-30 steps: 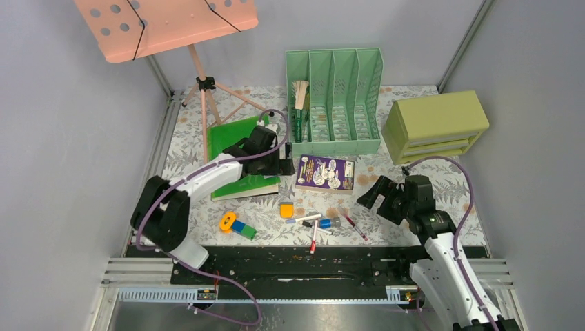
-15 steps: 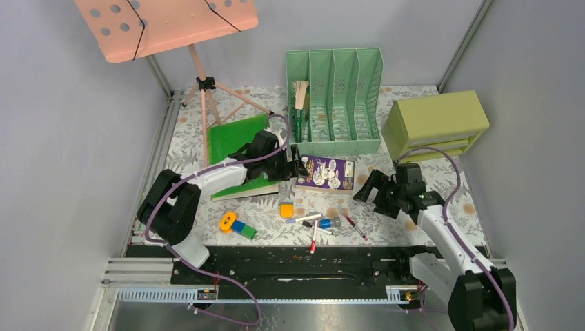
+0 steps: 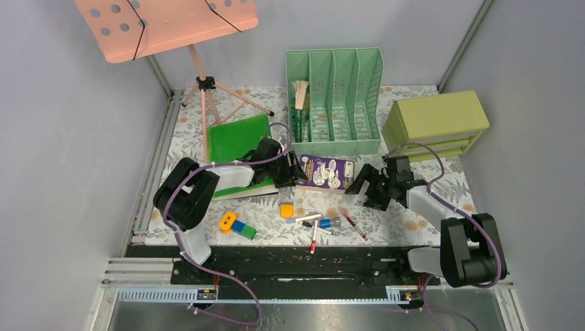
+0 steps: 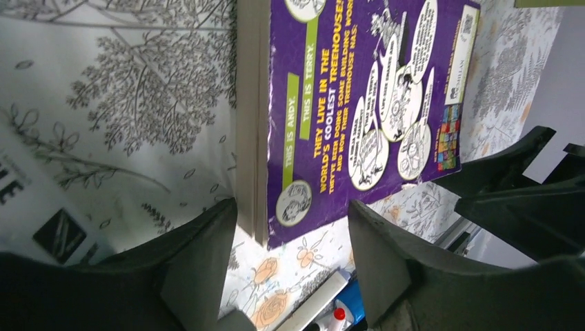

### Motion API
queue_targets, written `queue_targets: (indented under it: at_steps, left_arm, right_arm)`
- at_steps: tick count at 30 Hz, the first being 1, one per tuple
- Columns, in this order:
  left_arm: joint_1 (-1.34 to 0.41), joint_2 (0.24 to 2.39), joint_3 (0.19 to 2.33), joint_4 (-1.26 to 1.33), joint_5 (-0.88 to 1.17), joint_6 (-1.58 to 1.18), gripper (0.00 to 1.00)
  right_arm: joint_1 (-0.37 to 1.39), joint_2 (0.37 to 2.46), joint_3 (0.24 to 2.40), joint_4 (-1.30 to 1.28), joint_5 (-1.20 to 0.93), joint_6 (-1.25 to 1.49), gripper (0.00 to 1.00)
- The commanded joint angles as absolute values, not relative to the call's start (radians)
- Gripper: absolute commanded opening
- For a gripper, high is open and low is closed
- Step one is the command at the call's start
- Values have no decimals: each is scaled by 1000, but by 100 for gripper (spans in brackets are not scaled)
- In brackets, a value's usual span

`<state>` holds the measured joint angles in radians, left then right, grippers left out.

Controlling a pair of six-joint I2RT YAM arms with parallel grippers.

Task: Organize the desk
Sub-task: Pick up the book from the center of the board.

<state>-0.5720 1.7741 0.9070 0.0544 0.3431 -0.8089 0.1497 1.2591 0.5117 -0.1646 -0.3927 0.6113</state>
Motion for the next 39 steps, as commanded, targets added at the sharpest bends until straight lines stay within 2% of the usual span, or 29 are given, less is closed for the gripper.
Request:
queue_targets:
  at_steps: [1, 4, 10, 15, 21, 27, 32, 34, 37, 39]
  left_arm:
    - [-568, 1825, 881, 138, 367, -829, 61]
    - [-568, 1838, 876, 146, 373, -822, 57]
    - [-569, 1841, 866, 142, 382, -805, 47]
    - [-569, 1834, 864, 160, 410, -805, 32]
    - [-569, 1806, 839, 233, 472, -807, 30]
    - [-571, 1783, 821, 240, 476, -802, 31]
    - [-570, 1760, 814, 226, 464, -799, 36]
    - [-571, 1736, 810, 218, 452, -793, 41]
    - [-569, 1677, 815, 163, 413, -771, 48]
    - [-570, 1626, 820, 113, 365, -762, 57]
  right_arm:
    - [147, 1348, 552, -57, -406, 608, 99]
    - [146, 1384, 540, 17, -409, 616, 99]
    - [147, 1436, 547, 108, -447, 627, 88]
    - [148, 1486, 577, 127, -498, 631, 72]
    - [148, 1482, 555, 177, -550, 640, 49]
    - [148, 1444, 546, 177, -578, 630, 36]
    - [148, 1409, 554, 132, -580, 606, 26]
    - [148, 1388, 559, 108, -581, 590, 18]
    - [148, 1343, 572, 35, -566, 552, 14]
    - [147, 1303, 586, -28, -552, 523, 12]
